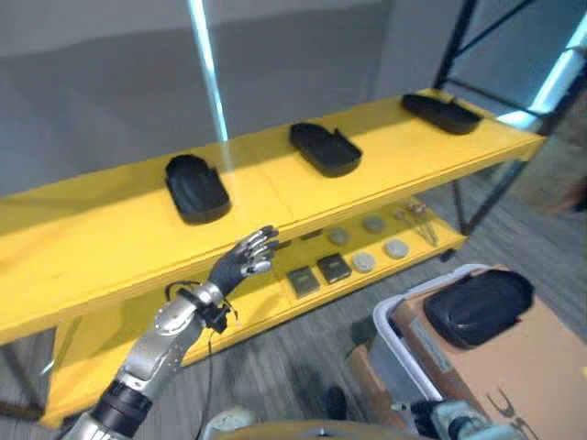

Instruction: Move parts from the plastic box to the shelf.

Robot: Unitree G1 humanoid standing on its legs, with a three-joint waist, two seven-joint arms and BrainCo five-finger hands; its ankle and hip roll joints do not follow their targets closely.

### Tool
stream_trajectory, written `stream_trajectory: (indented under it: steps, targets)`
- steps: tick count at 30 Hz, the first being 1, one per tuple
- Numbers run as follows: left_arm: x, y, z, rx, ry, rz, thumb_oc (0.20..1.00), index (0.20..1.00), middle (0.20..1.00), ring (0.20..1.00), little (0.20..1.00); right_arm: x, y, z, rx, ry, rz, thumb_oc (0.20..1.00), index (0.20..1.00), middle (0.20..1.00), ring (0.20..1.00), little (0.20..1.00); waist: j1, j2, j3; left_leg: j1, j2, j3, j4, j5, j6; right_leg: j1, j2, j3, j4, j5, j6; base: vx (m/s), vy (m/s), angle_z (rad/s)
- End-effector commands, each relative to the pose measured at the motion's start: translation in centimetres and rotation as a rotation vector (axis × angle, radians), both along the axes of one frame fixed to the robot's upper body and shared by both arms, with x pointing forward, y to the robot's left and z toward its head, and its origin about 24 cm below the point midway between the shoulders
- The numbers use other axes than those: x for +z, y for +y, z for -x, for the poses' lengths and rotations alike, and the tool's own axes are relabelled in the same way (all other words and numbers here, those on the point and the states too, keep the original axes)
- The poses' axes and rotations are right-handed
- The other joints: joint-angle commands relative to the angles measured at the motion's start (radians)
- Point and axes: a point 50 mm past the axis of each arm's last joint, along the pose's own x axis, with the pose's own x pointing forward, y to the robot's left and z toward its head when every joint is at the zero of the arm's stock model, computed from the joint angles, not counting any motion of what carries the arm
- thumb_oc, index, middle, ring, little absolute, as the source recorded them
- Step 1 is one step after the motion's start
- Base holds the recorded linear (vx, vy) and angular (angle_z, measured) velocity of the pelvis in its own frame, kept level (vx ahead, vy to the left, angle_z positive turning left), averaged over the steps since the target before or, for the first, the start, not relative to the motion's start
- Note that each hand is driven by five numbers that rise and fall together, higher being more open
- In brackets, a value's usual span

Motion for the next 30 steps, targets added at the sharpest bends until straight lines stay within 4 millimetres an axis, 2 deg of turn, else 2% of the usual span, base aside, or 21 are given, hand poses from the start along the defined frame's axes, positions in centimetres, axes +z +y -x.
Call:
stream_trajectory:
  steps: [1, 3, 4, 5, 6, 7, 9, 10, 12, 14, 16, 17, 19, 20, 21, 22, 23, 26, 27, 28, 30]
  targets:
    - [2.1, 0.5, -0.2, 0.015, -0.113, -0.007, 1.0, 1.0, 1.0, 1.0, 1.0, 0.3, -2.0, 2.1, -0.056, 0.048, 0.044, 1.0, 1.0, 1.0, 1.0, 1.0, -0.008, -0.018, 0.031, 0.034, 0.02, 0.039, -0.007, -0.059, -0.022, 0.17, -0.119, 0.001, -0.158, -0.012, 0.11, -0.19, 0.195, -0.57]
    - [2.1, 0.6, -0.3, 0.014, -0.112, -0.017, 1.0, 1.0, 1.0, 1.0, 1.0, 0.2, -1.9, 2.6, -0.051, 0.057, 0.034, 1.0, 1.0, 1.0, 1.0, 1.0, -0.018, -0.015, 0.039, 0.037, 0.014, 0.051, -0.007, -0.062, -0.017, 0.155, -0.129, 0.0, -0.158, -0.008, 0.12, -0.16, 0.139, -0.65]
    - [1.9, 1.3, -0.6, 0.036, -0.105, -0.017, 1.0, 1.0, 1.0, 1.0, 1.0, -0.2, -1.6, 4.1, -0.056, 0.069, 0.022, 1.0, 1.0, 1.0, 1.0, 1.0, -0.03, -0.011, 0.056, 0.05, 0.001, 0.082, -0.013, -0.062, -0.003, 0.124, -0.157, -0.034, -0.158, 0.01, 0.14, -0.27, 0.163, -0.77]
    - [1.8, 1.9, -0.7, 0.058, -0.1, -0.022, 1.0, 1.0, 1.0, 1.0, 1.0, -0.4, -1.3, 4.6, -0.068, 0.057, 0.036, 1.0, 1.0, 1.0, 1.0, 1.0, -0.031, -0.011, 0.064, 0.061, -0.006, 0.121, -0.029, -0.059, 0.003, 0.095, -0.178, -0.094, -0.158, 0.036, 0.147, -0.32, 0.175, -0.8]
    - [1.8, 2.3, -0.7, 0.073, -0.097, -0.022, 1.0, 1.0, 1.0, 1.0, 1.0, -0.5, -1.3, 4.6, -0.061, 0.051, 0.035, 1.0, 1.0, 1.0, 1.0, 1.0, -0.027, -0.012, 0.067, 0.07, -0.008, 0.15, -0.042, -0.058, 0.005, 0.081, -0.191, -0.141, -0.158, 0.058, 0.148, -0.27, 0.062, -1.32]
    - [1.8, 2.9, -0.7, 0.092, -0.1, -0.023, 1.0, 1.0, 1.0, 1.0, 1.0, -0.4, -1.4, 4.5, -0.042, 0.038, 0.027, 1.0, 1.0, 1.0, 1.0, 1.0, -0.023, -0.017, 0.073, 0.092, -0.01, 0.2, -0.072, -0.056, 0.015, 0.088, -0.201, -0.223, -0.157, 0.091, 0.144, -0.19, 0.015, -1.4]
    - [1.8, 3.0, -0.8, 0.095, -0.105, -0.028, 1.0, 1.0, 1.0, 1.0, 1.0, -0.3, -1.6, 4.5, -0.029, 0.035, 0.024, 1.0, 1.0, 1.0, 1.0, 1.0, -0.024, -0.022, 0.07, 0.091, -0.014, 0.215, -0.081, -0.051, 0.02, 0.083, -0.207, -0.24, -0.127, 0.089, 0.142, -0.15, -0.009, -1.48]
    - [2.0, 3.4, -1.0, 0.122, -0.119, -0.026, 1.0, 1.0, 1.0, 1.0, 1.0, 0.0, -2.2, 4.4, -0.008, 0.02, 0.026, 1.0, 1.0, 1.0, 1.0, 1.0, -0.032, -0.018, 0.065, 0.088, -0.014, 0.25, -0.1, -0.044, 0.034, 0.081, -0.201, -0.257, -0.035, 0.058, 0.131, -0.14, -0.022, -1.21]
    - [2.0, 3.5, -1.1, 0.136, -0.117, -0.018, 1.0, 1.0, 1.0, 1.0, 1.0, 0.0, -2.4, 4.2, -0.001, 0.016, 0.026, 1.0, 1.0, 1.0, 1.0, 1.0, -0.033, -0.015, 0.06, 0.084, -0.014, 0.262, -0.108, -0.039, 0.041, 0.078, -0.2, -0.258, 0.008, 0.046, 0.127, -0.1, -0.04, -0.78]
    - [2.1, 3.7, -1.1, 0.176, -0.095, 0.002, 1.0, 1.0, 1.0, 1.0, 1.0, 0.1, -2.4, 3.9, -0.003, 0.017, 0.009, 1.0, 1.0, 1.0, 1.0, 1.0, -0.026, -0.008, 0.04, 0.075, -0.006, 0.29, -0.139, -0.017, 0.055, 0.09, -0.192, -0.28, 0.074, -0.005, 0.109, -0.03, -0.148, -0.72]
    - [1.8, 3.7, -0.9, 0.176, -0.082, -0.018, 1.0, 1.0, 1.0, 1.0, 1.0, 0.0, -2.2, 3.9, -0.012, 0.026, -0.001, 1.0, 1.0, 1.0, 1.0, 1.0, -0.016, -0.002, 0.03, 0.082, 0.004, 0.286, -0.157, -0.018, 0.049, 0.11, -0.18, -0.288, 0.079, -0.042, 0.113, 0.03, -0.181, -0.6]
    - [1.6, 3.8, -0.8, 0.188, -0.073, -0.047, 1.0, 1.0, 1.0, 1.0, 1.0, -0.1, -2.0, 3.8, -0.011, 0.029, -0.006, 1.0, 1.0, 1.0, 1.0, 1.0, -0.007, -0.002, 0.024, 0.077, 0.013, 0.294, -0.17, -0.002, 0.039, 0.133, -0.167, -0.304, 0.055, -0.064, 0.108, 0.01, -0.292, -0.72]
    - [0.3, 4.1, -0.6, 0.227, -0.027, -0.167, 1.0, 1.0, 1.0, 1.0, 1.0, -0.1, -1.8, 3.5, -0.004, 0.033, -0.008, 1.0, 1.0, 1.0, 1.0, 1.0, 0.005, -0.006, 0.012, 0.071, 0.028, 0.317, -0.201, 0.025, 0.02, 0.172, -0.142, -0.327, -0.022, -0.063, 0.111, 0.02, -0.361, -1.03]
    - [-2.7, 5.2, -0.5, 0.243, 0.059, -0.435, 1.0, 1.0, 1.0, 1.0, 1.0, -0.2, -1.5, 3.6, -0.015, 0.049, -0.012, 1.0, 1.0, 1.0, 1.0, 1.0, 0.005, -0.012, -0.001, 0.06, 0.048, 0.333, -0.215, 0.042, -0.003, 0.19, -0.12, -0.334, -0.09, -0.051, 0.111, 0.04, -0.415, -1.03]
    - [-5.7, 6.1, 0.0, 0.248, 0.156, -0.538, 1.0, 1.0, 1.0, 1.0, 1.0, -0.3, -1.3, 3.9, -0.006, 0.057, -0.013, 1.0, 1.0, 1.0, 1.0, 1.0, -0.006, -0.016, -0.008, 0.059, 0.066, 0.344, -0.219, 0.049, -0.017, 0.196, -0.101, -0.329, -0.115, -0.051, 0.105, 0.09, -0.61, -0.46]
    - [-10.6, 7.3, 1.8, 0.27, 0.332, -0.69, 1.0, 1.0, 1.0, 1.0, 1.0, -0.6, -1.0, 4.5, 0.015, 0.071, -0.012, 1.0, 1.0, 1.0, 1.0, 1.0, -0.027, -0.025, -0.016, 0.062, 0.104, 0.366, -0.218, 0.058, -0.042, 0.207, -0.074, -0.322, -0.149, -0.054, 0.091, 0.08, -0.401, -0.12]
    - [-11.0, 7.3, 2.0, 0.274, 0.353, -0.707, 1.0, 1.0, 1.0, 1.0, 1.0, -0.6, -1.0, 4.5, 0.02, 0.073, -0.011, 1.0, 1.0, 1.0, 1.0, 1.0, -0.029, -0.026, -0.017, 0.061, 0.108, 0.368, -0.216, 0.059, -0.046, 0.208, -0.071, -0.321, -0.152, -0.055, 0.088, 0.07, -0.387, 0.0]
    - [-17.0, 8.9, 6.2, 0.436, 0.663, -0.835, 1.0, 1.0, 1.0, 1.0, 1.0, -0.7, -0.7, 4.6, 0.035, 0.089, -0.013, 1.0, 1.0, 1.0, 1.0, 1.0, -0.05, -0.039, -0.016, 0.048, 0.159, 0.396, -0.176, 0.071, -0.077, 0.206, -0.047, -0.32, -0.158, -0.069, 0.066, 0.04, -0.285, -0.48]
    - [-19.0, 9.6, 8.3, 0.519, 0.782, -0.892, 1.0, 1.0, 1.0, 1.0, 1.0, -0.8, -0.4, 4.6, 0.014, 0.091, -0.011, 1.0, 1.0, 1.0, 1.0, 1.0, -0.056, -0.047, -0.012, 0.035, 0.179, 0.401, -0.141, 0.07, -0.089, 0.206, -0.038, -0.321, -0.158, -0.072, 0.056, 0.05, -0.477, -0.6]
    - [-21.4, 10.7, 12.4, 0.619, 0.967, -1.006, 1.0, 1.0, 1.0, 1.0, 1.0, -0.8, -0.1, 4.2, 0.015, 0.099, -0.012, 1.0, 1.0, 1.0, 1.0, 1.0, -0.061, -0.059, -0.001, -0.005, 0.222, 0.392, -0.046, 0.101, -0.119, 0.204, -0.017, -0.321, -0.158, -0.079, 0.032, 0.05, -0.479, -0.36]
    - [-22.2, 10.8, 14.5, 0.65, 1.036, -1.064, 1.0, 1.0, 1.0, 1.0, 1.0, -0.8, 0.1, 3.8, 0.031, 0.098, -0.011, 1.0, 1.0, 1.0, 1.0, 1.0, -0.062, -0.064, 0.014, -0.042, 0.253, 0.368, 0.041, 0.147, -0.142, 0.207, 0.002, -0.315, -0.158, -0.085, 0.01, 0.04, -0.334, -0.15]
